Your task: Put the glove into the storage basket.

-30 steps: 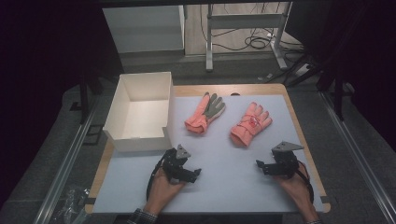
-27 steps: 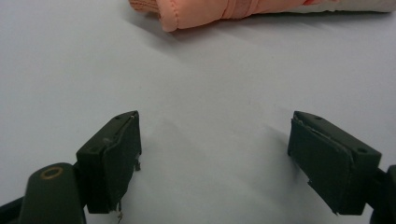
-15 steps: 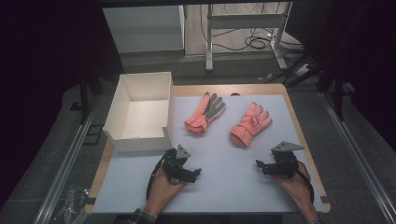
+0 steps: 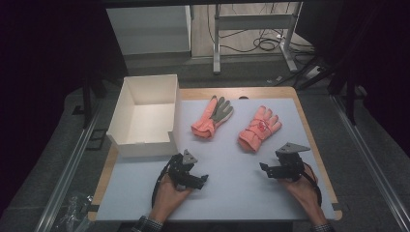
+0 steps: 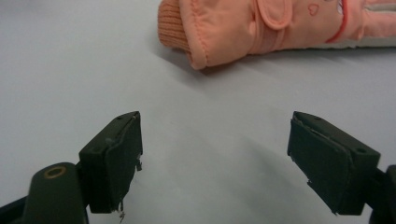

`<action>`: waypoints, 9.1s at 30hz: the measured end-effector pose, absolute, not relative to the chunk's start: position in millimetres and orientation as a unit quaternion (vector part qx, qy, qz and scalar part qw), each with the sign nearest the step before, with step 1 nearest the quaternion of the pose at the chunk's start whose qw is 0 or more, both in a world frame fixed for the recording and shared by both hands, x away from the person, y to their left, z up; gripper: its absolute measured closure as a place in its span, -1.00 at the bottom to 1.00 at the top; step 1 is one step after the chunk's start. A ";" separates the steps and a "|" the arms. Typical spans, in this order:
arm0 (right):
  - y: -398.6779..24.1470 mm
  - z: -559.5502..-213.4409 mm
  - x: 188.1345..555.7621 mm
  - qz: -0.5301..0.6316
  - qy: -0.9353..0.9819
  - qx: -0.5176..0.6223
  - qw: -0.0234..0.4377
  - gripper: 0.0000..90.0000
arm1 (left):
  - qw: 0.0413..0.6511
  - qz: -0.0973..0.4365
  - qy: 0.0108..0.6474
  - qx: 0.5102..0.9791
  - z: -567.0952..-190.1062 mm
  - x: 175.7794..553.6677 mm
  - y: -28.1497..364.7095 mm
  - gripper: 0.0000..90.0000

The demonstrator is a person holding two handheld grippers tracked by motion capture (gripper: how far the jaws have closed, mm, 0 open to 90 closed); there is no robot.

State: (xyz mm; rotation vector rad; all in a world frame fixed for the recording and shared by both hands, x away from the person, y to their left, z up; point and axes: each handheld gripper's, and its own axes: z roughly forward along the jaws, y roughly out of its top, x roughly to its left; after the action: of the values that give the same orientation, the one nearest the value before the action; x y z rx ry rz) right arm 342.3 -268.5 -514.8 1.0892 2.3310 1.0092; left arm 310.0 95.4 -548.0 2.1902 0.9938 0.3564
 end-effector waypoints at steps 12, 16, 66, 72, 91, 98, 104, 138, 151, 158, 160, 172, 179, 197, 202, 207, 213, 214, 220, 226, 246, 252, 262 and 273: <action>-243.9 -502.0 357.3 0.367 0.833 0.375 0.178 -0.56 | 0.347 0.138 0.383 0.845 -548.0 310.0 95.4 -0.93; -233.5 -500.9 365.8 0.364 0.840 0.368 0.164 -0.56 | 0.348 0.138 0.383 0.845 -548.0 310.0 95.4 -0.93; -128.8 -482.4 453.6 0.393 0.849 0.330 0.127 0.08 | 0.349 0.136 0.387 0.842 -548.3 309.5 95.0 -0.93; -114.1 -482.2 469.7 0.381 0.852 0.333 0.133 0.20 | 0.348 0.136 0.386 0.844 -548.1 309.6 95.2 -0.93; -87.4 -488.8 524.2 0.352 0.835 0.391 0.161 0.15 | 0.348 0.135 0.386 0.844 -548.0 309.6 95.2 -0.93; -77.2 -503.0 535.6 0.317 0.844 0.407 0.150 0.21 | 0.348 0.136 0.385 0.844 -548.0 309.7 95.2 -0.93; -73.7 -509.5 532.9 0.303 0.846 0.405 0.168 0.69 | 0.348 0.136 0.385 0.844 -548.1 309.7 95.2 -0.93; -98.8 -462.6 497.1 0.370 0.840 0.377 0.127 0.95 | 0.348 0.136 0.386 0.843 -548.2 309.5 95.2 -0.93; -115.1 -441.4 469.4 0.399 0.839 0.357 0.101 0.95 | 0.347 0.136 0.385 0.844 -548.1 309.7 95.4 -0.93; -127.8 -435.3 448.1 0.409 0.842 0.341 0.090 0.96 | 0.347 0.136 0.384 0.845 -548.0 309.7 95.5 -0.93; -132.6 -434.8 440.7 0.412 0.842 0.338 0.087 0.96 | 0.347 0.136 0.385 0.844 -548.1 309.7 95.5 -0.93; -160.3 -438.6 393.7 0.422 0.843 0.326 0.072 0.96 | 0.348 0.137 0.385 0.844 -548.1 309.8 95.3 -0.93; -172.7 -450.4 361.8 0.426 0.838 0.336 0.064 0.96 | 0.350 0.139 0.385 0.843 -548.2 310.0 95.2 -0.93; -183.2 -506.9 322.4 0.413 0.832 0.366 0.065 0.88 | 0.348 0.138 0.384 0.844 -548.1 309.9 95.4 -0.93; -187.7 -500.7 325.6 0.410 0.835 0.359 0.077 0.60 | 0.349 0.138 0.384 0.843 -548.2 309.9 95.3 -0.93; -194.1 -491.7 331.4 0.410 0.834 0.358 0.092 0.40 | 0.349 0.138 0.384 0.843 -548.2 309.9 95.3 -0.93; -206.6 -485.2 346.6 0.400 0.832 0.370 0.104 0.26 | 0.348 0.138 0.383 0.844 -548.1 309.9 95.5 -0.93; -208.5 -484.6 349.5 0.400 0.830 0.374 0.106 0.23 | 0.348 0.138 0.384 0.844 -548.1 309.9 95.5 -0.93; -219.4 -479.8 371.3 0.396 0.824 0.391 0.108 0.07 | 0.348 0.138 0.384 0.844 -548.1 309.9 95.5 -0.93; -226.1 -477.1 394.8 0.383 0.821 0.402 0.133 -0.08 | 0.348 0.138 0.383 0.844 -548.1 309.9 95.5 -0.93; -250.4 -477.8 475.9 0.350 0.786 0.476 0.184 -0.21 | 0.348 0.136 0.385 0.844 -548.1 309.6 95.4 -0.93; -252.8 -486.4 490.0 0.353 0.780 0.487 0.173 -0.23 | 0.348 0.136 0.385 0.844 -548.1 309.6 95.4 -0.93; -246.9 -498.4 495.4 0.334 0.789 0.485 0.172 0.03 | 0.348 0.136 0.385 0.844 -548.1 309.6 95.3 -0.93; -251.5 -497.9 489.8 0.353 0.786 0.486 0.146 0.87 | 0.348 0.136 0.385 0.844 -548.0 309.7 95.4 -0.93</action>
State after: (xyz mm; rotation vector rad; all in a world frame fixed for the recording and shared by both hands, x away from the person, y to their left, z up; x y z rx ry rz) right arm 489.8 -251.5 -497.9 1.3991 2.2623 1.0171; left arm 309.7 95.4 -548.0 2.1894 0.9972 0.3533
